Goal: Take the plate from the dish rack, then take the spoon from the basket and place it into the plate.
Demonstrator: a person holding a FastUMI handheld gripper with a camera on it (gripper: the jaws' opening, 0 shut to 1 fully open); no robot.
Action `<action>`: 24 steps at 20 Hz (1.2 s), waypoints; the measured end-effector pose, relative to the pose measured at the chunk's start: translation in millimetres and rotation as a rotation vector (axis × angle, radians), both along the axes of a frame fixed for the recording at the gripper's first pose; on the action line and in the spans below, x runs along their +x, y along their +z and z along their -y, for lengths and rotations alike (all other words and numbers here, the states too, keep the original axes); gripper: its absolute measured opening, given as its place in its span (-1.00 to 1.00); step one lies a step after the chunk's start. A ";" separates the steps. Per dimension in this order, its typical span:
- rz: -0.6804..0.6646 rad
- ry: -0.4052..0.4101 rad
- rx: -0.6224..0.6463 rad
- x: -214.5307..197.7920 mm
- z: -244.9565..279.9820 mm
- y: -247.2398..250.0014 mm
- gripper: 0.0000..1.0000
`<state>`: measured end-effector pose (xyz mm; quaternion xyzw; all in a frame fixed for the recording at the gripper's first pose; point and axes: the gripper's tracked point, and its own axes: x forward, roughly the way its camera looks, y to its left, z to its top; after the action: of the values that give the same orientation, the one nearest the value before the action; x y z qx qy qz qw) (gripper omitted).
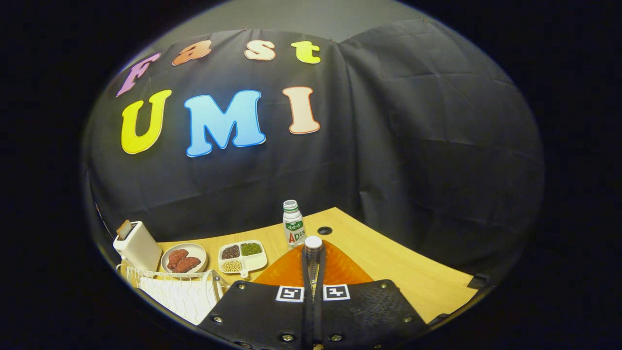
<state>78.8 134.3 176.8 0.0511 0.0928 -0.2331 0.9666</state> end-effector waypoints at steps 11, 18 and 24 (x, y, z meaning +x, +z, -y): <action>0.033 0.263 -0.091 -61.9 -151.0 49.2 -1.00; -0.006 0.487 -0.094 -105.0 -264.6 15.1 -1.00; -0.060 0.588 -0.092 -120.2 -311.9 -27.9 -1.00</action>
<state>-41.4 446.3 148.9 -0.0287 0.1217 0.0514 0.9908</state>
